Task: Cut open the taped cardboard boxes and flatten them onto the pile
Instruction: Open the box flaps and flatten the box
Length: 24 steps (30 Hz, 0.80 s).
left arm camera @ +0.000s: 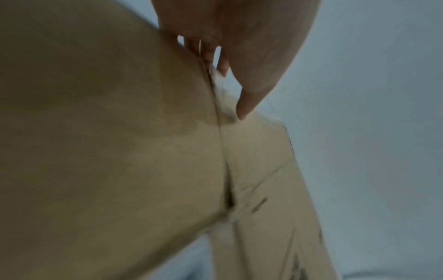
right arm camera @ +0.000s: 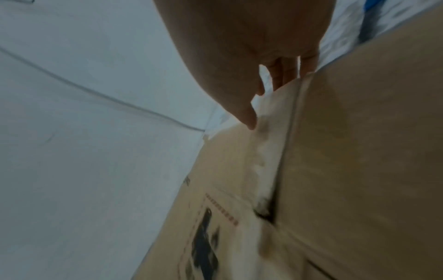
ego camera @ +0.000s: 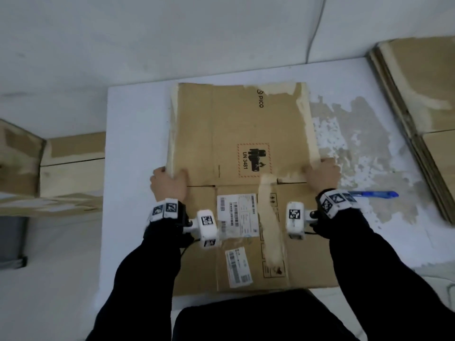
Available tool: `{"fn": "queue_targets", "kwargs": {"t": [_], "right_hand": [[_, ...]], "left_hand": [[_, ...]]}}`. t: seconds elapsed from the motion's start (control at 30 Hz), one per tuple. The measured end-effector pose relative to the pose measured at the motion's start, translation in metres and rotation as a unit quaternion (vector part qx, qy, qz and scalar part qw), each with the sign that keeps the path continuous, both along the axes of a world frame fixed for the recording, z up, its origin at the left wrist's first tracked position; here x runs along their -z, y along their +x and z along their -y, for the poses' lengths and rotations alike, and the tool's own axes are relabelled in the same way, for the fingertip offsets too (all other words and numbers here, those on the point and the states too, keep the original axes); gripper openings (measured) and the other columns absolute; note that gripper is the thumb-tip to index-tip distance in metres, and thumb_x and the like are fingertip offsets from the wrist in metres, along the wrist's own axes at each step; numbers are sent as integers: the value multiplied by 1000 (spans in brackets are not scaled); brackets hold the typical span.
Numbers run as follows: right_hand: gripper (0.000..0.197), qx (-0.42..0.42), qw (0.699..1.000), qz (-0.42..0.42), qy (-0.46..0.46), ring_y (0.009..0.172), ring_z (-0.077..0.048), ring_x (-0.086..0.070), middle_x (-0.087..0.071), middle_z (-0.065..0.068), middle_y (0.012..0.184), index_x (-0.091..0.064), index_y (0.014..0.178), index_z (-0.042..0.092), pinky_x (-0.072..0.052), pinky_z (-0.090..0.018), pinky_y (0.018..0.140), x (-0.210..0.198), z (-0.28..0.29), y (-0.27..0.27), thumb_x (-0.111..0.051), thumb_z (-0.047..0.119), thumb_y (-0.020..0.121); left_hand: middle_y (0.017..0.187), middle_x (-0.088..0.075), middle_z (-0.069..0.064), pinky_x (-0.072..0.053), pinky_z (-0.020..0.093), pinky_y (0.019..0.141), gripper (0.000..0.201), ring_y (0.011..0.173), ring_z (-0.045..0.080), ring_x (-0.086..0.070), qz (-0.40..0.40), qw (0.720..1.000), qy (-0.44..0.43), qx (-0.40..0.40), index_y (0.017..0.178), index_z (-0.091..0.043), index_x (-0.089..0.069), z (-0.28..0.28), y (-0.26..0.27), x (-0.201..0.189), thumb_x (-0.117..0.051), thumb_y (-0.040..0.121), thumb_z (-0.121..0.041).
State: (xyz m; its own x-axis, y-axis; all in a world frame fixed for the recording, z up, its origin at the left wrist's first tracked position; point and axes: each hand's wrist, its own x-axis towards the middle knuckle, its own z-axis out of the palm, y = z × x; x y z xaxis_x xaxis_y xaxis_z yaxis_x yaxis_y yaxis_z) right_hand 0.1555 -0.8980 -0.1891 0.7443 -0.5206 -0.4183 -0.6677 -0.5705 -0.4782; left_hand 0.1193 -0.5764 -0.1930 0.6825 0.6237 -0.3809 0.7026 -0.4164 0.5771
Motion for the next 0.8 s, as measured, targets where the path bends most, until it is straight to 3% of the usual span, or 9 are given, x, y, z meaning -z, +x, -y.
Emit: {"fn": "queue_targets", "kwargs": {"t": [0.07, 0.1, 0.27, 0.4, 0.47, 0.53, 0.63, 0.7, 0.8], "right_hand": [[63, -18, 1000, -2, 22, 110, -40, -53, -55, -25, 122, -50, 120, -2, -46, -49, 92, 3, 3, 1, -60, 39, 73], [58, -32, 999, 11, 27, 109, -39, -54, -55, -24, 121, -49, 122, -2, -47, -50, 91, 1, 2, 0, -60, 36, 79], [36, -111, 989, 79, 66, 100, -34, -58, -59, -17, 115, -34, 132, 8, -40, -31, 73, -15, -8, -9, -43, 20, 99], [34, -133, 976, 150, 81, 98, -26, -57, -59, -15, 115, -36, 132, 6, -39, -24, 73, -46, 0, -10, -42, 17, 100], [37, -122, 971, 191, 81, 98, -18, -54, -59, -11, 118, -37, 135, 7, -36, -15, 74, -64, 19, -11, -44, 17, 100], [40, -107, 968, 216, 72, 107, -18, -52, -56, -12, 125, -37, 137, 7, -31, -10, 78, -84, 47, -10, -46, 19, 99], [47, -89, 968, 232, 45, 121, -25, -48, -52, -12, 133, -38, 139, 8, -34, -20, 91, -109, 112, 1, -50, 25, 97], [48, -77, 967, 241, 24, 120, -27, -50, -53, -10, 133, -40, 139, 10, -38, -29, 94, -120, 166, 11, -52, 28, 96], [51, -58, 969, 238, -20, 121, -28, -51, -54, -12, 134, -43, 140, 10, -38, -29, 97, -126, 254, 23, -54, 30, 95]], "left_hand": [[114, -60, 15, -40, 30, 76, 43, 95, 26, -56, 10, 999, -37, -2, 117, -1, -54, -9, -1, -2, -58, 90, -35], [110, -61, 15, -39, 29, 75, 40, 95, 28, -57, 18, 999, -36, -1, 114, -1, -55, -14, -2, -3, -56, 91, -34], [95, -53, 8, -35, 29, 75, 30, 87, 24, -51, 69, 997, 11, -12, 109, -3, -53, -18, -9, -21, -54, 93, -28], [87, -53, 9, -33, 26, 70, 18, 82, 22, -48, 157, 987, 11, -26, 95, -7, -52, -7, -13, -46, -57, 92, -23], [73, -48, 3, -30, 24, 65, 17, 80, 19, -46, 204, 979, -3, -21, 84, -12, -47, 9, -10, -64, -58, 92, -22], [69, -43, -5, -29, 23, 63, 17, 79, 17, -45, 240, 970, -21, -3, 88, -10, -46, 33, -3, -83, -58, 92, -21], [70, -42, -6, -32, 22, 55, 10, 72, 16, -43, 258, 962, -80, 28, 89, -11, -47, 86, 18, -107, -53, 94, -17], [72, -42, -5, -34, 10, 48, 16, 65, 10, -40, 254, 957, -125, 57, 80, -17, -45, 134, 33, -114, -48, 95, -12], [75, -43, -4, -33, 9, 47, 10, 64, 6, -40, 238, 951, -176, 85, 88, -13, -48, 220, 51, -115, -43, 94, -6]]}}
